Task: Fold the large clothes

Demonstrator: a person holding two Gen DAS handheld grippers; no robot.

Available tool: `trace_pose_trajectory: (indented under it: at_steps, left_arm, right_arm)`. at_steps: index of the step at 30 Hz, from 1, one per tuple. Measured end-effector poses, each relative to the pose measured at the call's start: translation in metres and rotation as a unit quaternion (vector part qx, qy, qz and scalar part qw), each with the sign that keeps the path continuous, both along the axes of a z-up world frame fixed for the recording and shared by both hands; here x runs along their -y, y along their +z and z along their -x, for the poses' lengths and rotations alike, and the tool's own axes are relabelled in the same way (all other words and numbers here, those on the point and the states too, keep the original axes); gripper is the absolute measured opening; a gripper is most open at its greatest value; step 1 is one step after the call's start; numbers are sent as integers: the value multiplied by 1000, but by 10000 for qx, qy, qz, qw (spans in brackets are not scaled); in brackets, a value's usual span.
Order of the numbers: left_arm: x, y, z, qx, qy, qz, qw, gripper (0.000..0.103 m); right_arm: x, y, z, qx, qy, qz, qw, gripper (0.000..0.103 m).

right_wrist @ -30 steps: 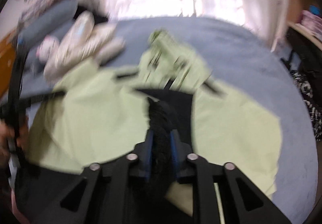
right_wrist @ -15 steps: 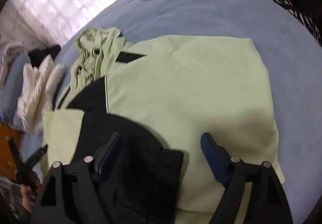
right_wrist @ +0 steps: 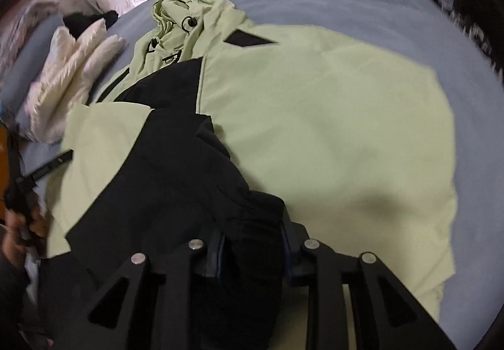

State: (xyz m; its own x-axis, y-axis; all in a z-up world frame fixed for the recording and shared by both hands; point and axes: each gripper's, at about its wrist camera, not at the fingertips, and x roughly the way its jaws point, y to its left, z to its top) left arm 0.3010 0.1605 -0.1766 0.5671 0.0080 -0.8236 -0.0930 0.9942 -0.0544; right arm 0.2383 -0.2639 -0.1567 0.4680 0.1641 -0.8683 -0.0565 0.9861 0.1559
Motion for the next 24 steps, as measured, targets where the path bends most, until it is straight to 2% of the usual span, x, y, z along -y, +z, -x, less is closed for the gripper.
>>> trace_pose_trajectory:
  at_steps: [5, 7, 10, 14, 15, 16, 17, 19, 21, 24]
  left_arm:
    - [1, 9, 9, 472, 205, -24, 9987, 8]
    - [2, 10, 11, 651, 306, -4, 9974, 7]
    - [1, 11, 11, 853, 456, -17, 9953, 7]
    - [-4, 4, 7, 983, 689, -203, 9926, 7]
    - [-9, 1, 7, 941, 799, -201, 9921, 7]
    - [-16, -3, 5, 844, 887, -67, 9925, 7]
    - [-21, -6, 4, 761, 935, 103, 9926, 9]
    - [-32, -6, 6, 682, 943, 409, 9924, 9]
    - [-33, 0, 11, 652, 860, 340, 9936, 13]
    - [-26, 15, 25, 733, 649, 169, 9951, 13]
  right_arm:
    - [-2, 59, 2, 1201, -151, 325, 9921, 25]
    - [2, 67, -9, 1411, -268, 479, 9885, 25]
    - [13, 56, -33, 1377, -411, 530, 9882, 25]
    - [27, 6, -77, 567, -666, 352, 9955, 29]
    - [26, -5, -82, 426, -742, 451, 9953, 38]
    - [25, -10, -88, 309, -833, 559, 9945, 43]
    - [27, -13, -89, 281, -908, 514, 9942, 43]
    - [32, -6, -80, 452, -1061, 327, 9928, 47]
    - [38, 7, -68, 743, -1255, 172, 9892, 55]
    - [44, 24, -48, 1077, -1325, 86, 9853, 55]
